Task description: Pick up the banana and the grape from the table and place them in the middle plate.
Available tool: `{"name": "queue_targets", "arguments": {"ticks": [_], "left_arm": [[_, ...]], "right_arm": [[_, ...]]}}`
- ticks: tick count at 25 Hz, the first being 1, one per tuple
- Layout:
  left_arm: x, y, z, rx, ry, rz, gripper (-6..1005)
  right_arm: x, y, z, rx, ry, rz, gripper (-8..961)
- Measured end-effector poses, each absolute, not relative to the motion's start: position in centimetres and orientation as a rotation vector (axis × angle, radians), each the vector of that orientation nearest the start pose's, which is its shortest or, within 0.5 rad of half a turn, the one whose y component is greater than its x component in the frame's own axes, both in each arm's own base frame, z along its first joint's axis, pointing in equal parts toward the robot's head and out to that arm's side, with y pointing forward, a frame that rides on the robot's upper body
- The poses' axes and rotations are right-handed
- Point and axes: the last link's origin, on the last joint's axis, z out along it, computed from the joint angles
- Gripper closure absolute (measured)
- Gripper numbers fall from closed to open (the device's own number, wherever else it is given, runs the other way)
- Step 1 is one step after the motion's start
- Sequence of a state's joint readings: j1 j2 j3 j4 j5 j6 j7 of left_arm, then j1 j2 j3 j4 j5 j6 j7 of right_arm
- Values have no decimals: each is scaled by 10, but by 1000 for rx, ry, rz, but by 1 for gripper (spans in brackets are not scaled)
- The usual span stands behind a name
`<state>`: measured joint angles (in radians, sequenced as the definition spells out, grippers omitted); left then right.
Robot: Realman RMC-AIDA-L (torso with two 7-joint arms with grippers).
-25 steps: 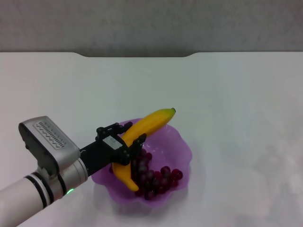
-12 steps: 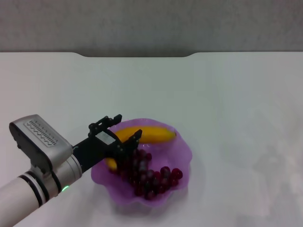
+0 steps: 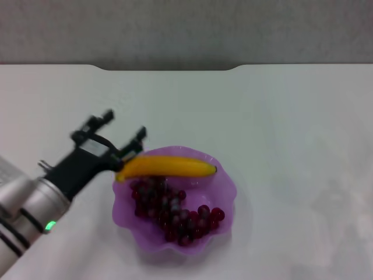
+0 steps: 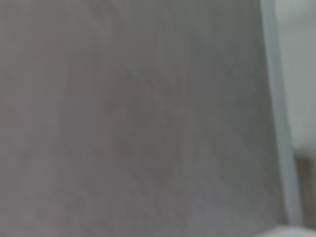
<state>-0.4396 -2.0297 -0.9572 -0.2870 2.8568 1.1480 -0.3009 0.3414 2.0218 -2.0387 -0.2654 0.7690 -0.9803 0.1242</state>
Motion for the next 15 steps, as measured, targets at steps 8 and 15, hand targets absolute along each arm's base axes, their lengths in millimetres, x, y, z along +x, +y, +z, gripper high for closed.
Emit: {"name": "queue_targets", "arguments": {"ticks": [8, 15], "left_arm": [[-294, 321, -11, -1774, -346, -888, 205], [-315, 320, 3, -1637, -450, -853, 281]], "right_arm": [[376, 326, 18, -1435, 710, 558, 953], [376, 328, 16, -1442, 718, 551, 953]]}}
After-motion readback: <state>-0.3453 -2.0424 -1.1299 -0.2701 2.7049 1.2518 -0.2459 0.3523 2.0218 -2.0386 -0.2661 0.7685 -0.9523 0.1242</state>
